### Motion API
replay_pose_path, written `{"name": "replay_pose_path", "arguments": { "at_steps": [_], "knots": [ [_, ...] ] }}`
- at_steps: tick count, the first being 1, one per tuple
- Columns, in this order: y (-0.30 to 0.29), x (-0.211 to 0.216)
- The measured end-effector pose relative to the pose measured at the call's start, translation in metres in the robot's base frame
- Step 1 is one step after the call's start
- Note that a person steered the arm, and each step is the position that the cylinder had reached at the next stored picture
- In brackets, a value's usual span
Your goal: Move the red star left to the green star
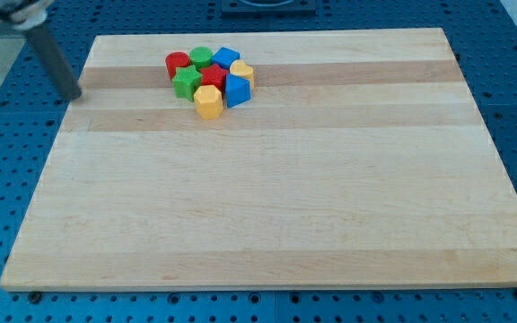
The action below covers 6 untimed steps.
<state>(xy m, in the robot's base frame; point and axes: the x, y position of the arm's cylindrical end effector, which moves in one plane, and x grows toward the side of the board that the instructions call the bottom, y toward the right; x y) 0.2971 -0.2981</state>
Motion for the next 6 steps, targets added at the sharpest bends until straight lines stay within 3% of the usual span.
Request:
{"name": "replay_pose_path", "arguments": {
  "at_steps": [1,2,3,6],
  "knots": [
    [0.020,-0.073],
    [0.090,-0.061],
    [0.125,-0.040],
    [0.137,-0.024]
  ]
}}
